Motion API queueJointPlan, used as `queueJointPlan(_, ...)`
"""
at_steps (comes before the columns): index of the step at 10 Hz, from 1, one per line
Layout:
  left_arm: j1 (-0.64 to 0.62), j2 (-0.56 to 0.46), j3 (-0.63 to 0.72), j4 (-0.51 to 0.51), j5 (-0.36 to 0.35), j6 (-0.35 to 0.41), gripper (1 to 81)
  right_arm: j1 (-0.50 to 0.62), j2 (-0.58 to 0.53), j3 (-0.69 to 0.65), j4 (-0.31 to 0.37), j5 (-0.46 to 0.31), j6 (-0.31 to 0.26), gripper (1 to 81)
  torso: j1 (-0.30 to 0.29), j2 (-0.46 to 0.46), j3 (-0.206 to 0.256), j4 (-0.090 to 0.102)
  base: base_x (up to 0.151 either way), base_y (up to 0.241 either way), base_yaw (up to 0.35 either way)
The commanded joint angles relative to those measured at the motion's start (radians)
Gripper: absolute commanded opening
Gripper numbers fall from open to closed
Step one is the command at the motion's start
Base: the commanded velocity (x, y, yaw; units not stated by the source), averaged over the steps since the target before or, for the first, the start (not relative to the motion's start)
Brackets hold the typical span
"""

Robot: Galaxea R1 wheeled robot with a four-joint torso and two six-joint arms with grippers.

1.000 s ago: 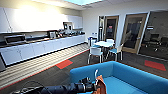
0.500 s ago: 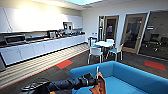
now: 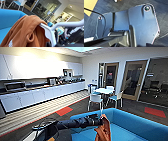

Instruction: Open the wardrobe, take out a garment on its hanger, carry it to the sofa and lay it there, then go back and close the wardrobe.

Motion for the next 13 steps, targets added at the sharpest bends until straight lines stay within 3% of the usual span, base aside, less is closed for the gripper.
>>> queueJointPlan(1,-0.219,0.042,-0.018,-0.003,-0.074,0.009,1.0,0.050,0.007,0.007,0.008,-0.051,0.002,81.1,0.000,0.000,0.000,0.000,0.080,0.000,0.000)
queueJointPlan(5,-0.242,0.108,-0.125,-0.013,-0.057,0.009,1.0,0.048,0.008,0.009,0.008,-0.051,0.002,81.1,0.000,0.000,0.000,0.000,0.112,0.000,0.000)
queueJointPlan(13,-0.236,0.116,-0.130,-0.010,-0.057,0.009,1.0,0.048,0.010,0.009,0.008,-0.051,0.002,81.1,0.001,0.000,0.000,0.000,0.115,0.000,0.000)
